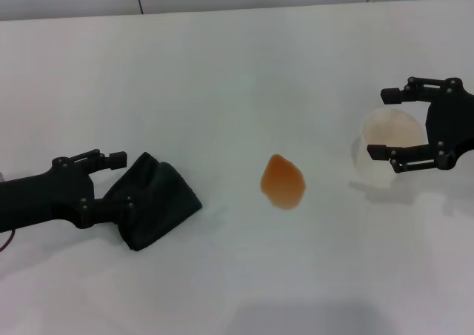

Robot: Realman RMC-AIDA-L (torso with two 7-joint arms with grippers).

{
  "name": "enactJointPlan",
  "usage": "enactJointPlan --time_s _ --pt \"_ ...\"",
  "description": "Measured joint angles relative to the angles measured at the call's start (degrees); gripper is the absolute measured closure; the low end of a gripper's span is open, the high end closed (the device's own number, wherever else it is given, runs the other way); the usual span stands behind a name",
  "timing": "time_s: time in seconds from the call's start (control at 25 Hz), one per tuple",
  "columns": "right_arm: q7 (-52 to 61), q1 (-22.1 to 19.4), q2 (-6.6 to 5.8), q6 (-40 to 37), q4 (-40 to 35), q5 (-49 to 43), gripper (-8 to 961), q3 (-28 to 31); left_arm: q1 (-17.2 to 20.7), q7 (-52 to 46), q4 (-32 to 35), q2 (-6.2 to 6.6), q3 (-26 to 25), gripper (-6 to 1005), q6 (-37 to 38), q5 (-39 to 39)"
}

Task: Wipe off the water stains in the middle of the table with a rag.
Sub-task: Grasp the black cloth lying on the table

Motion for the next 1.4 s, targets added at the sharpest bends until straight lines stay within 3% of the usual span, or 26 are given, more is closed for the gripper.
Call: enactJointPlan --time_s 0.28,0.52,0.72,1.04,1.4 --pt "0.02 -0.01 0.0 -0.13 0.1 -0.03 94 0.0 0.33 -9.49 8.38 -0.62 0.02 105 2.42 -0.03" --pt "-0.03 0.1 0.0 0.05 0.1 -0.04 94 -0.48 -2.69 -26.64 17.05 0.41 0.44 106 2.91 2.31" --pt "-0.05 0.11 0.0 0.2 0.1 0.13 94 -0.76 -8.2 -34.87 19.7 0.7 0.52 106 3.04 8.34" --pt "-0.05 0.11 0.0 0.58 0.08 0.45 94 -1.37 -17.82 -47.34 19.83 2.19 0.78 105 3.03 20.5" --pt "-0.04 0.28 0.02 0.93 0.09 0.59 94 -1.72 -23.66 -56.59 19.97 1.76 14.02 106 -0.24 32.75"
